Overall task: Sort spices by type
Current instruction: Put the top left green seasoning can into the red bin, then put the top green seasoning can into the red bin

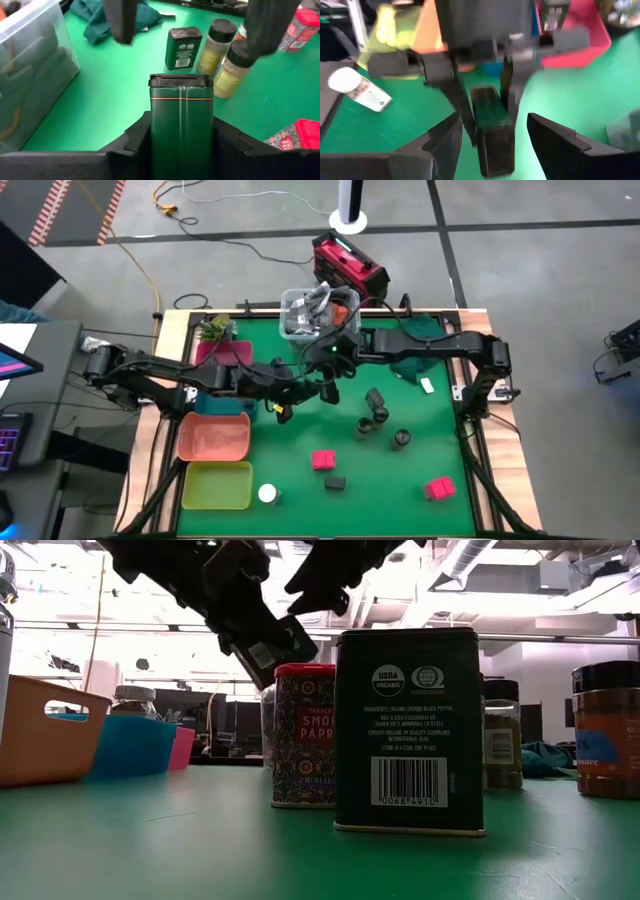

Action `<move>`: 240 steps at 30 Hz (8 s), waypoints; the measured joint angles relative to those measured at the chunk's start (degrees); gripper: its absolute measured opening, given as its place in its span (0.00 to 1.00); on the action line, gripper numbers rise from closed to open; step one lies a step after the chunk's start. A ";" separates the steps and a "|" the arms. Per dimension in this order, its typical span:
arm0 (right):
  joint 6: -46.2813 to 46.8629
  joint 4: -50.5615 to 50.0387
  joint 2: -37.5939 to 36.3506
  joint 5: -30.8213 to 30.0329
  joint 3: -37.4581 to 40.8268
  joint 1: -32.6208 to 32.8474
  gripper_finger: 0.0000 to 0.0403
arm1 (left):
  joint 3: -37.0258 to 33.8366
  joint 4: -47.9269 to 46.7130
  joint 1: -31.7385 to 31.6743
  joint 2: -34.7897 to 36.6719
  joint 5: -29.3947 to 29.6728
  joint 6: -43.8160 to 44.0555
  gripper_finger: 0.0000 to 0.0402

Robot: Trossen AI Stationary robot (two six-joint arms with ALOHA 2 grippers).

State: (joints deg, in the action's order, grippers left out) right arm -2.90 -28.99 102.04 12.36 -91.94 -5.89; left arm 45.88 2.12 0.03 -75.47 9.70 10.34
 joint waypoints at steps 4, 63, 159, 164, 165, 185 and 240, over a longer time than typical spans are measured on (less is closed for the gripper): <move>-0.37 -1.97 0.13 0.24 -1.17 0.15 0.65 | 0.05 -0.49 -0.02 0.15 0.35 0.03 0.35; 1.71 5.72 5.14 8.58 -1.84 -1.64 0.63 | -16.93 19.39 4.17 16.63 6.90 3.69 0.35; -3.16 -11.46 5.05 2.26 -10.23 -5.57 0.80 | -9.87 -1.81 2.43 21.07 13.67 4.12 0.34; -3.18 -11.40 5.05 0.94 -10.23 -5.12 0.78 | -9.87 -12.83 2.43 27.95 22.91 7.83 0.34; -3.21 -11.29 5.05 0.88 -10.23 -4.93 0.78 | -9.87 -15.15 2.43 29.14 24.49 8.77 0.34; -2.94 -10.37 5.05 0.76 -10.23 -3.34 0.78 | -14.51 -34.44 2.40 26.50 59.47 42.92 0.34; -2.54 -8.07 5.11 1.04 -10.27 -2.69 0.78 | -19.60 -29.54 -5.07 2.24 60.98 67.49 0.59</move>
State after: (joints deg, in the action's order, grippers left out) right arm -5.43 -37.06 107.15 13.41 -102.21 -8.58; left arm 26.28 -27.42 -5.04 -73.23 70.68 77.84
